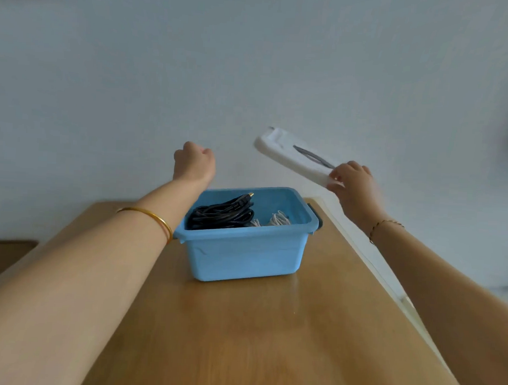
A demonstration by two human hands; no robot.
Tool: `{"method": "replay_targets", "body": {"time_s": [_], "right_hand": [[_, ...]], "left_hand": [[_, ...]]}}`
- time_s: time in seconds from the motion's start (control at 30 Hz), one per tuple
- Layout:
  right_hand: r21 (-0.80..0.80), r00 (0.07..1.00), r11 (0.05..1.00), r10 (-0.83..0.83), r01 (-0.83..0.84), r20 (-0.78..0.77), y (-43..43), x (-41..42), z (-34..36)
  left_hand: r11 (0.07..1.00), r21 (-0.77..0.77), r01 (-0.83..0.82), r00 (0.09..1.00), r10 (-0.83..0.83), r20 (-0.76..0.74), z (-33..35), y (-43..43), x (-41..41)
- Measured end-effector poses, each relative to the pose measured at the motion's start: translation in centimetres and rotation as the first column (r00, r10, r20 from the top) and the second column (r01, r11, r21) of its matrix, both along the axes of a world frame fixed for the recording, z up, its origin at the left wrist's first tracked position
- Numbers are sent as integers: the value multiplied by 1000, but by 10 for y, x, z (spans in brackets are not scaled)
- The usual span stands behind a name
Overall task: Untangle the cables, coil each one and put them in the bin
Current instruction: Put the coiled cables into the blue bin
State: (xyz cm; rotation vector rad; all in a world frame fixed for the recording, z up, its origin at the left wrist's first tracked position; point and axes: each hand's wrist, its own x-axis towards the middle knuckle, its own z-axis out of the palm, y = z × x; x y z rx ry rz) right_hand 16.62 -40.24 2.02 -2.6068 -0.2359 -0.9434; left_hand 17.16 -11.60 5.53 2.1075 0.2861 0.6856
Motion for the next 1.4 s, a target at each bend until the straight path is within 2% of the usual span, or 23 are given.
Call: {"method": "replay_targets", "body": {"time_s": [0.1,0.2,0.3,0.37,0.43,0.53,0.6,0.67,0.8,0.87,0.93,1.0,1.07,1.1,1.17,1.2,1.27,1.4], "right_hand": [[-49,978,977,205,-207,-31,37,-27,18],[-195,948,932,280,-306,-148,65,-46,19],[-295,943,901,267,-318,-198,76,-56,11],[-281,931,899,271,-336,-244,76,-59,6],[-255,915,899,281,-357,-291,74,-57,4],[-68,903,930,329,-360,-276,72,-52,5],[8,934,966,253,-259,-254,71,-43,5],[0,950,995,93,-97,-299,70,-32,1],[-49,941,995,-99,87,-324,71,-19,-12],[59,943,991,-97,122,-319,69,-17,-15],[263,942,958,-18,112,-334,69,-16,-19],[492,920,858,62,149,-386,69,-19,-21],[651,857,724,166,230,-488,67,-25,-19],[690,822,676,221,259,-525,66,-28,-18],[759,847,609,260,230,-465,65,-30,-20],[778,894,602,229,180,-384,65,-29,-23],[771,957,628,141,112,-254,68,-29,-28],[774,978,630,116,62,-173,72,-29,-29]], "left_hand": [[990,-69,-121,992,122,12,6,11,-16],[980,-11,-200,979,199,-34,4,26,-33],[988,151,-19,981,48,-189,-16,37,-44],[972,192,138,959,-83,-270,-34,38,-46],[956,227,186,948,-114,-298,-44,36,-46],[951,283,128,960,-47,-277,-46,36,-45],[928,361,97,962,6,-274,-46,38,-44],[900,427,90,964,29,-265,-49,38,-44],[909,416,35,961,82,-262,-53,40,-41],[945,326,18,928,106,-358,-51,39,-43],[995,103,1,884,47,-465,-49,36,-48],[990,-138,-8,868,-62,-492,-48,33,-52],[964,-266,-10,892,-112,-439,-49,31,-52],[963,-268,-7,917,-101,-387,-50,30,-51],[994,-109,-22,950,-13,-312,-51,26,-52],[999,-26,-35,957,26,-287,-51,24,-54],[998,30,-57,966,63,-252,-51,22,-56],[993,84,-79,962,98,-255,-50,22,-52]]}}
